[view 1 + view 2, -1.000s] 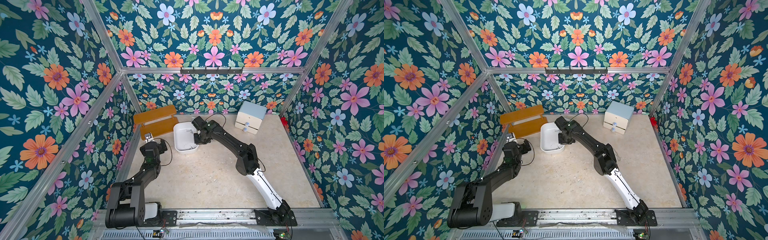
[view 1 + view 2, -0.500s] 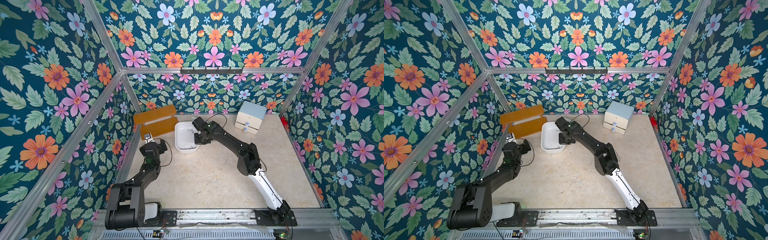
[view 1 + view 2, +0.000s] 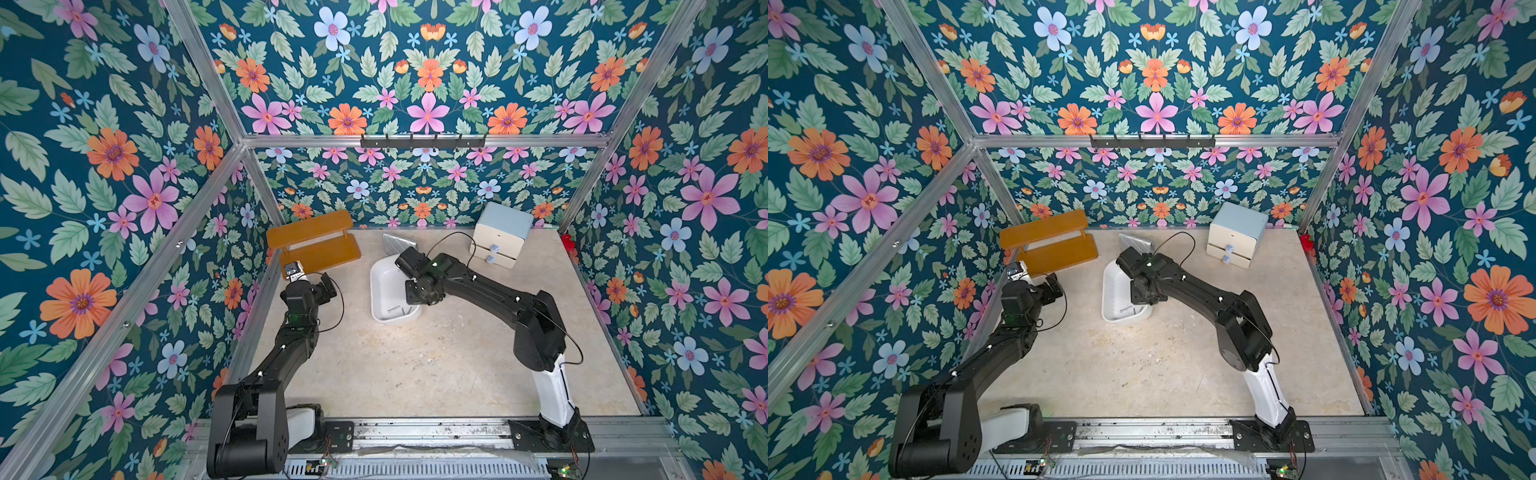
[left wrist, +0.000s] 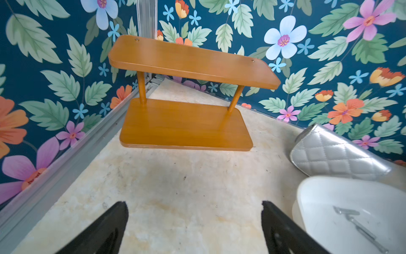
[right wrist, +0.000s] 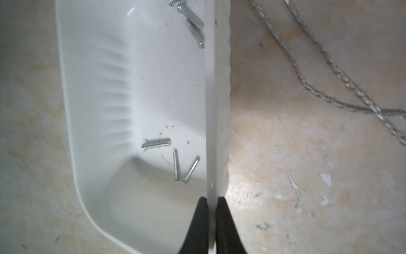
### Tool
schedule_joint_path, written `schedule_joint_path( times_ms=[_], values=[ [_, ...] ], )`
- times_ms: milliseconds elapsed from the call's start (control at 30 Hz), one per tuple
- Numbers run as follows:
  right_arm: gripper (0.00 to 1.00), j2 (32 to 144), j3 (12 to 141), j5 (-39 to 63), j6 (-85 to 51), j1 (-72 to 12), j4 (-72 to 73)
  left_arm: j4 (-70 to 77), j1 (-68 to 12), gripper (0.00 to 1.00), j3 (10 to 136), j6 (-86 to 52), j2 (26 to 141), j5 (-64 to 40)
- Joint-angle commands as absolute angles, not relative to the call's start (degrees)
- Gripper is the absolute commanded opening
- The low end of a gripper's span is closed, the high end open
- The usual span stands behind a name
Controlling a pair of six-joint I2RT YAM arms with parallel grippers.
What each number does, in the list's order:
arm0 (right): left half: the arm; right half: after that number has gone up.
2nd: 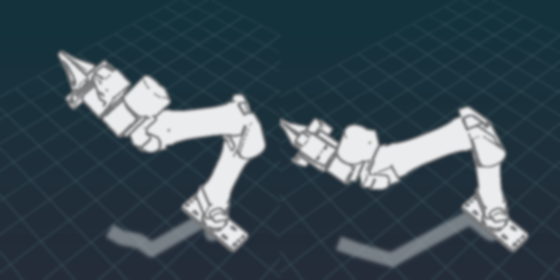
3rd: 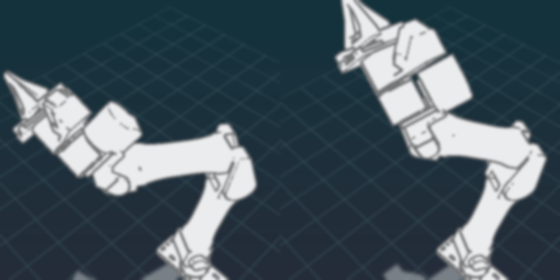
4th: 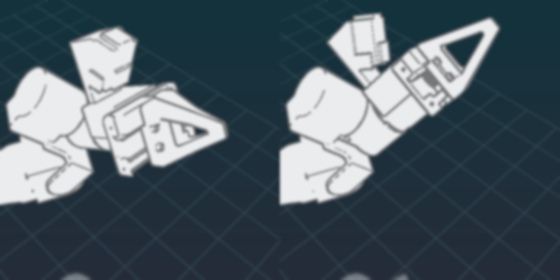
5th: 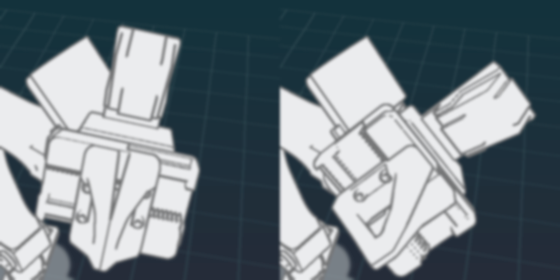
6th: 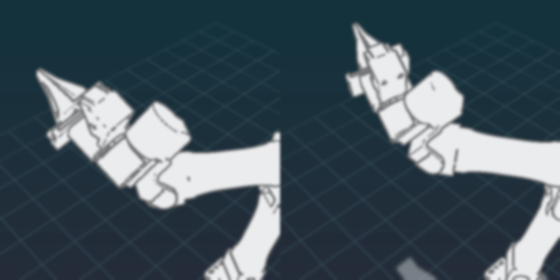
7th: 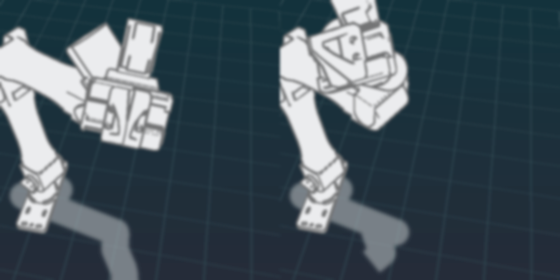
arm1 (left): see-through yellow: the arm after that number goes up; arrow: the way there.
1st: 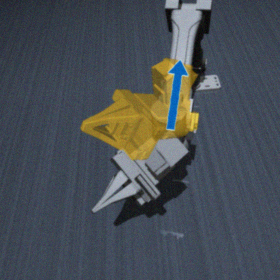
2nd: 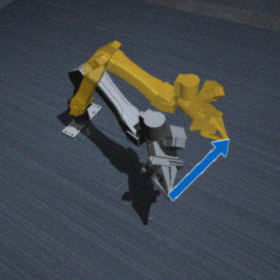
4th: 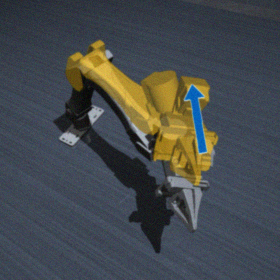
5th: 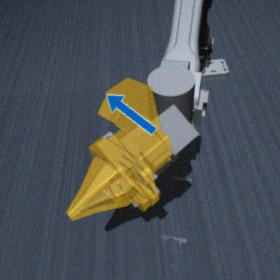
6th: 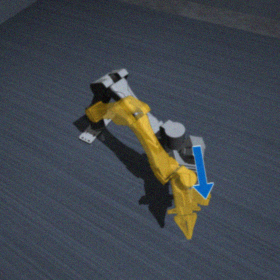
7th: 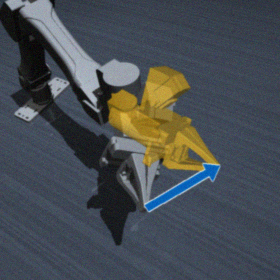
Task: Take out the screws from the storage box
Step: Move the storage box to the center of the board.
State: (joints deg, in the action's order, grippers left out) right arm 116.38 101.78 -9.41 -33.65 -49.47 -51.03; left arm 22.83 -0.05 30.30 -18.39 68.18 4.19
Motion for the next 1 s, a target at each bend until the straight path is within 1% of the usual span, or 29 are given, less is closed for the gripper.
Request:
schedule_joint_path(
  times_ms=[0,133,300,367,500,633,767,967],
  values=[
    [0.00,110.9,92.2,-9.0,-38.5,-49.6,-45.7,11.4,0.0,0.99,30.8,-27.5,64.1,-2.2],
    [0.00,105.0,83.2,-10.4,-41.2,-51.6,-42.7,5.6,-0.8,0.99,31.2,-34.6,58.5,-9.7],
    [0.00,100.5,77.1,-11.3,-44.0,-54.3,-41.9,-1.8,-4.6,0.99,32.5,-36.9,51.2,-7.8],
    [0.00,98.7,74.9,-12.6,-45.5,-55.7,-42.1,-4.6,-6.7,0.99,33.3,-36.6,50.1,-7.2],
    [0.00,94.5,68.3,-11.9,-48.6,-57.1,-40.2,-8.7,-10.6,0.99,35.0,-36.8,51.4,-7.3],
    [0.00,88.7,61.4,-12.1,-51.2,-57.2,-38.2,-10.3,-11.2,0.99,36.6,-37.3,53.9,-11.0],
    [0.00,84.0,55.6,-11.0,-54.5,-58.6,-35.8,-11.6,-12.1,0.99,37.7,-37.2,55.1,-10.4],
    [0.00,80.8,49.7,-10.1,-55.7,-59.7,-35.0,-10.2,-12.3,0.99,37.1,-37.4,56.5,-9.9]
  ],
)
